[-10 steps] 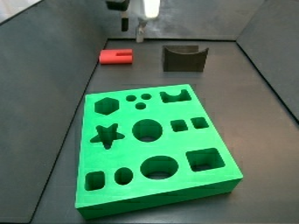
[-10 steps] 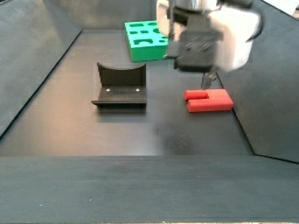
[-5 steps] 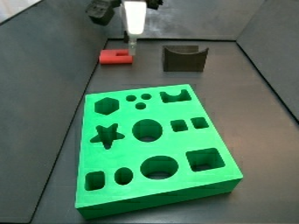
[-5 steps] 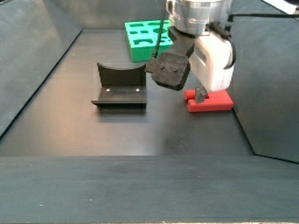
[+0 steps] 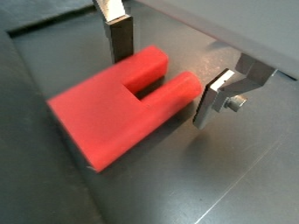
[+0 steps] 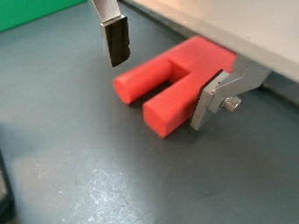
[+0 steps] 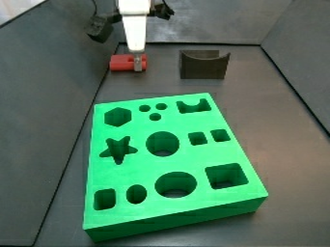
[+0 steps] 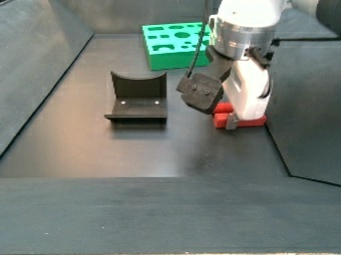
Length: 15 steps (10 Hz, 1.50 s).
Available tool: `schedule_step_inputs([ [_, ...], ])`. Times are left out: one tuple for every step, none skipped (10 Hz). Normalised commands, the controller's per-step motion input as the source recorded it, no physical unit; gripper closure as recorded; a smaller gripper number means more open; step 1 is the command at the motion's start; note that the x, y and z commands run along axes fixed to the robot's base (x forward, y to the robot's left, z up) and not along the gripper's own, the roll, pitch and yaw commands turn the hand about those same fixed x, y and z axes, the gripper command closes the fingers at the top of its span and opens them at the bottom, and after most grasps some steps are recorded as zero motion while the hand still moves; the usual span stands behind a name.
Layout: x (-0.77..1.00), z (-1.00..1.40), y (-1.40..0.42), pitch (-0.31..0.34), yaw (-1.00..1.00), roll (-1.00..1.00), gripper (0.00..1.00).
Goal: Pick up the square-circle object. Move up. Place the square-circle object on the fixture. Regrasp the square-circle object. Move to above the board. Insert the square-circle object.
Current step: Pick up the square-circle object.
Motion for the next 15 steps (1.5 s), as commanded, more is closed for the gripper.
schedule_step_inputs([
  [0.31,-0.17,0.0,0.071,-0.18,0.11,0.0],
  [0.21,-0.11,0.0,0.057,-0.17,0.04,0.0],
  [0.0,0.0,0.12,0.019,0.0,-0.11,0.0],
  [0.0,-0.01,0.14,-0.026,-0.02,-0.14,0.0],
  [0.0,0.0,0.09,0.0,-0.01,-0.09,0.0],
  [0.0,0.0,0.0,0.0,0.0,0.0,0.0],
  [0.0,0.0,0.0,0.0,0.0,0.0,1.0],
  [0.0,0.0,0.0,0.0,0.0,0.0,1.0],
  [0.0,0.0,0.0,0.0,0.0,0.0,1.0],
  [0.0,0.0,0.0,0.0,0.0,0.0,1.0],
  [0.0,0.0,0.0,0.0,0.0,0.0,1.0],
  [0.0,0.0,0.0,0.0,0.0,0.0,1.0],
  [0.0,0.0,0.0,0.0,0.0,0.0,1.0],
  [0.0,0.0,0.0,0.0,0.0,0.0,1.0],
  [0.0,0.0,0.0,0.0,0.0,0.0,1.0],
])
